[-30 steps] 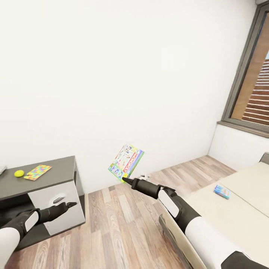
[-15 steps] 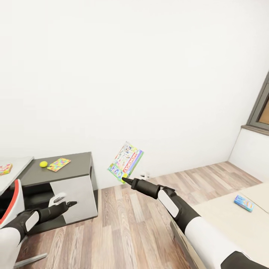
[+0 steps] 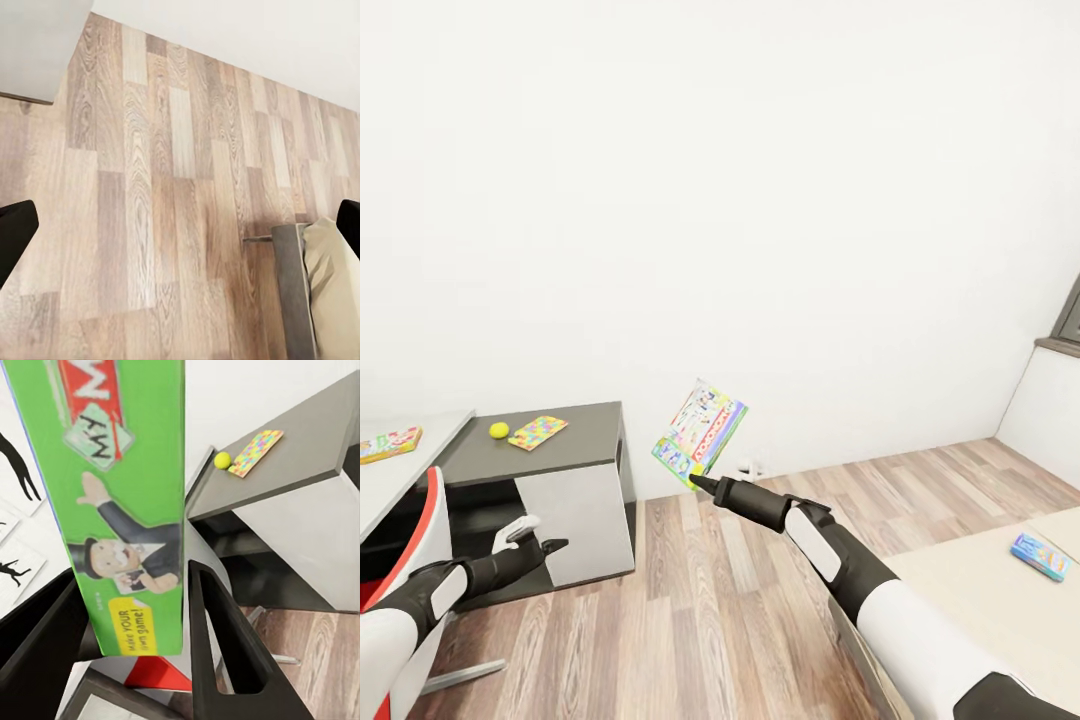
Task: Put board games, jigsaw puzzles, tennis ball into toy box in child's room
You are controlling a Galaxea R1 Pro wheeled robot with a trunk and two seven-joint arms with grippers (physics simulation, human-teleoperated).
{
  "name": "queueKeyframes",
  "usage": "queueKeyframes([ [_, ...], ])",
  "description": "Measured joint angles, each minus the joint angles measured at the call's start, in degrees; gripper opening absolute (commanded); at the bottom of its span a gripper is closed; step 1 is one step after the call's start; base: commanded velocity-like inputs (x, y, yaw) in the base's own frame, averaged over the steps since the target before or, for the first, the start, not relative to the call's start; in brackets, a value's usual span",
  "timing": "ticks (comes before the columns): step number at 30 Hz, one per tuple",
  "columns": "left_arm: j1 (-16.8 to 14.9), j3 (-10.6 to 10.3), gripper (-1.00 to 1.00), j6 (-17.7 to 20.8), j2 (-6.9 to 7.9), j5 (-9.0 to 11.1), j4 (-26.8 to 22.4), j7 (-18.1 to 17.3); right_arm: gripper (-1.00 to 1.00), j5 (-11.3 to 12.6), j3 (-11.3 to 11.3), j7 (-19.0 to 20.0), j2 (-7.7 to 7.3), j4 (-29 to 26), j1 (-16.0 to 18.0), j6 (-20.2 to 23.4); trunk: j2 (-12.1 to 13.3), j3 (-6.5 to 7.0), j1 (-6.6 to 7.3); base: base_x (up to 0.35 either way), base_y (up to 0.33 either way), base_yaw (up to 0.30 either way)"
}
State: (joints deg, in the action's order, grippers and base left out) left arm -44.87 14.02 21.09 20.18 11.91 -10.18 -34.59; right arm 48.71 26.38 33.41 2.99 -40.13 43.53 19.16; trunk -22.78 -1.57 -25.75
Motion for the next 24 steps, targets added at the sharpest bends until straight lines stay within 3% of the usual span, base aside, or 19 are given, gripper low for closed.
queueKeyframes([
  [24, 0.0, 0.0, 1.00, -0.2, -1.02, 0.0, 0.0, 2.9, -1.00, -0.3, 0.1, 0.0, 0.32, 0.1, 0.0, -0.1, 0.0, -0.80, 0.00, 0.000, 0.000, 0.000],
])
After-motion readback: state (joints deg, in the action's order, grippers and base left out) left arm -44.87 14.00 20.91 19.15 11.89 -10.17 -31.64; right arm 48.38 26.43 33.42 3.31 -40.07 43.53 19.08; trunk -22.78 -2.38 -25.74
